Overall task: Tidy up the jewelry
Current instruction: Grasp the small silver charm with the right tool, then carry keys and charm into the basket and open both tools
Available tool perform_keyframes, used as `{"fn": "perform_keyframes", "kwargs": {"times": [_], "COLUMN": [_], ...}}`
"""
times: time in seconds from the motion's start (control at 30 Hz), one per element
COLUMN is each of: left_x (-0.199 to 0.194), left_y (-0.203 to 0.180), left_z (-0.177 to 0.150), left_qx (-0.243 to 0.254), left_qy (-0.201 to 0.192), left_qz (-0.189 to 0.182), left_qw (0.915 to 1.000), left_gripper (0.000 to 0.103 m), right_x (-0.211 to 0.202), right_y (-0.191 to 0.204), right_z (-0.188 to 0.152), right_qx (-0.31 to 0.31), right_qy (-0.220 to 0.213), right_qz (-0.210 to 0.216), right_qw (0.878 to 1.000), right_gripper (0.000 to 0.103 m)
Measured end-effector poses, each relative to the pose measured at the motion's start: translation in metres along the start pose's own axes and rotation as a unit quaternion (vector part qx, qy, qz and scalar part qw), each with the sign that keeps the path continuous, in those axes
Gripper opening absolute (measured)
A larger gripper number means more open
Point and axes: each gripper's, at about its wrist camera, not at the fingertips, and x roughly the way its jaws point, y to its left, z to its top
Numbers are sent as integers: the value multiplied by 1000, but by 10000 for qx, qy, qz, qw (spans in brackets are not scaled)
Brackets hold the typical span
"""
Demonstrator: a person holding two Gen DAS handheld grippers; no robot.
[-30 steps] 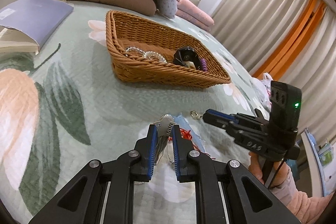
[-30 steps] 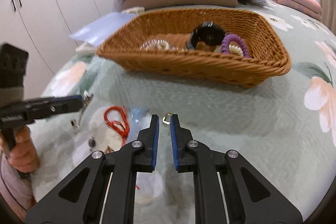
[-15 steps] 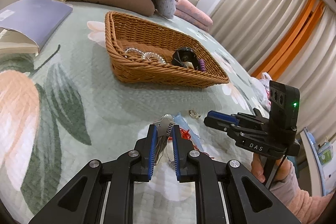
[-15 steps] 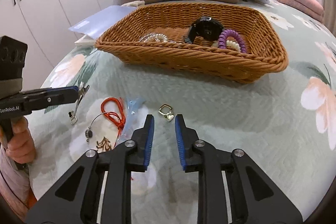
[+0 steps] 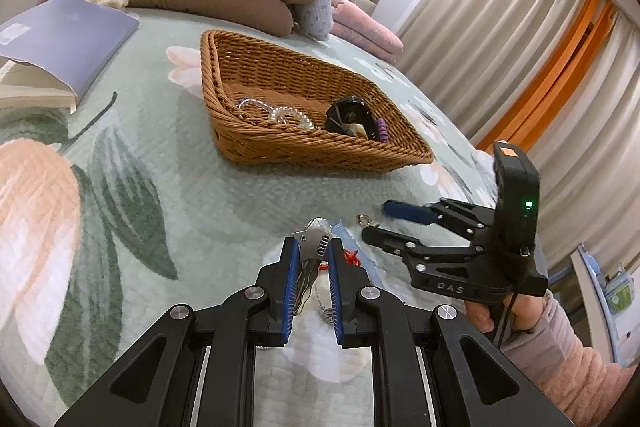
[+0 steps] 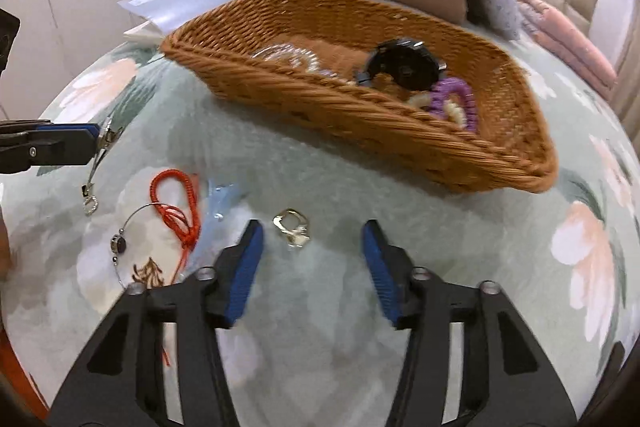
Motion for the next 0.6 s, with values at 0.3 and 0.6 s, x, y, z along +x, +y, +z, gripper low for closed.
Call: {"fn": "perform_keyframes", "kwargs": {"times": [0.3,0.6], "left_x": [5,-13], "left_y": [-5,-20], "left_z": [0,14], "left_qx": [101,229], "left_qy": [31,-214], "left_qz": [4,-65], "left_qw": [9999,9995], "left_gripper": [15,15], "right_x": [0,-74], "right_y": [20,5], "right_z": [0,9], "right_qx": [-324,50], "right_qy": [-145,-949], "right_qz": [-44,227], "right_qw": [9994,9952], "right_gripper": [16,16]}}
